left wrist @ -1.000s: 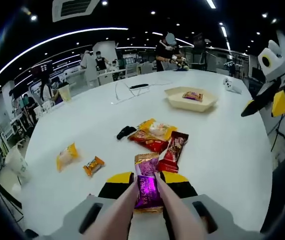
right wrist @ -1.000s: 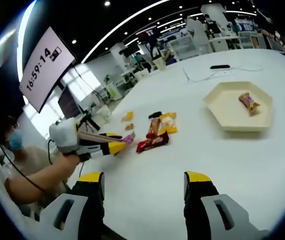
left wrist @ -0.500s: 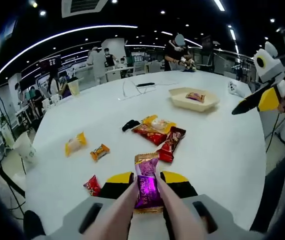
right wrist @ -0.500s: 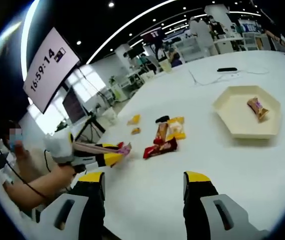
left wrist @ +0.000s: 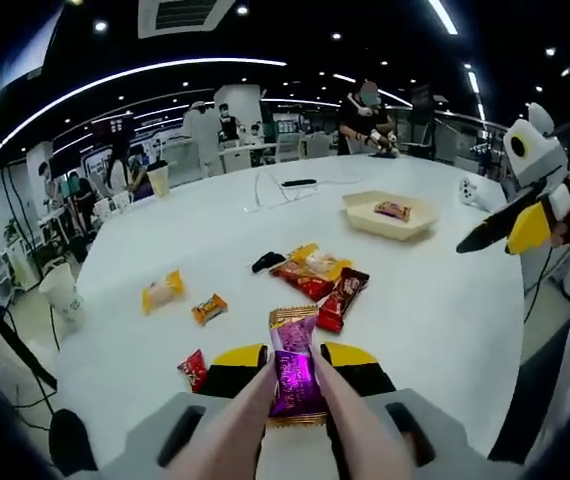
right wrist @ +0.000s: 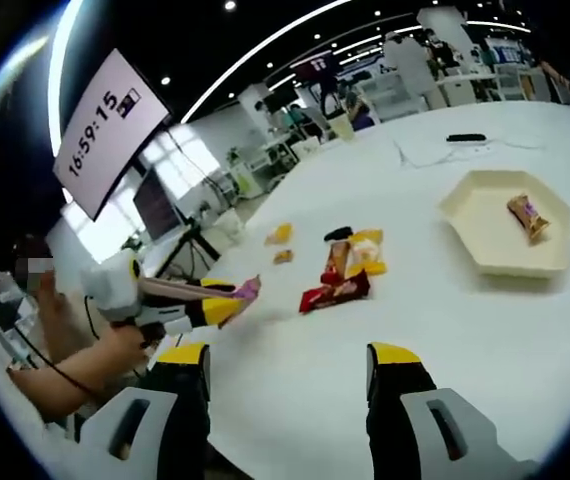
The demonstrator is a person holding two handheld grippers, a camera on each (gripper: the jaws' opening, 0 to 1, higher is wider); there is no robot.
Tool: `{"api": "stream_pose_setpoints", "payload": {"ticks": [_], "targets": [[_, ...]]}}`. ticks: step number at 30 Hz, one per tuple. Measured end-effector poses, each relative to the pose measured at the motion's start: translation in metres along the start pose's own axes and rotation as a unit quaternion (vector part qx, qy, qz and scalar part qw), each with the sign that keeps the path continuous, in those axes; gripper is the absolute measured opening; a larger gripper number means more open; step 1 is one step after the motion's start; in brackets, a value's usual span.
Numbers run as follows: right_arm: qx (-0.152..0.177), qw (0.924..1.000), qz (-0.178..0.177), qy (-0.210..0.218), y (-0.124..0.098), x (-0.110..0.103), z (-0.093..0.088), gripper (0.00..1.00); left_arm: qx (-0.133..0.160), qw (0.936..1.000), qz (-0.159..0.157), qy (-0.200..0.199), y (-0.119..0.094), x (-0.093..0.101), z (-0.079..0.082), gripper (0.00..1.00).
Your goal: Place the target food into the container with the food tongs after gripping and lifting it, then release it inside without dropping or visibly crushing the food.
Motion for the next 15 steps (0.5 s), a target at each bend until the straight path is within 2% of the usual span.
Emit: {"api": "stream_pose_setpoints", "payload": {"ticks": [7, 15], "targets": [[0.023, 0.9997, 0.001, 0.004, -0.003, 0.004, 0.011, 0.63, 0.012, 0.9999, 0.002, 0.009, -0.003, 0.003, 0.020, 0.19], [0.027, 0.9996, 0.001, 0.009, -0.009, 0.003, 0.007, 0.62, 0.019, 0.9995, 0.003, 0.024, -0.006, 0.007, 0.031, 0.19]]}}
Point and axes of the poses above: the point that each gripper's makers call its tool centre point, and the gripper's own axes: y roughly forward along the fingers, x roughly to its right, z roughly out of its top, the point moved 10 cm from there along -y, roughly backward along the fingers, and after that the axes turned 11 degrees about x, right-handed, at the moved point
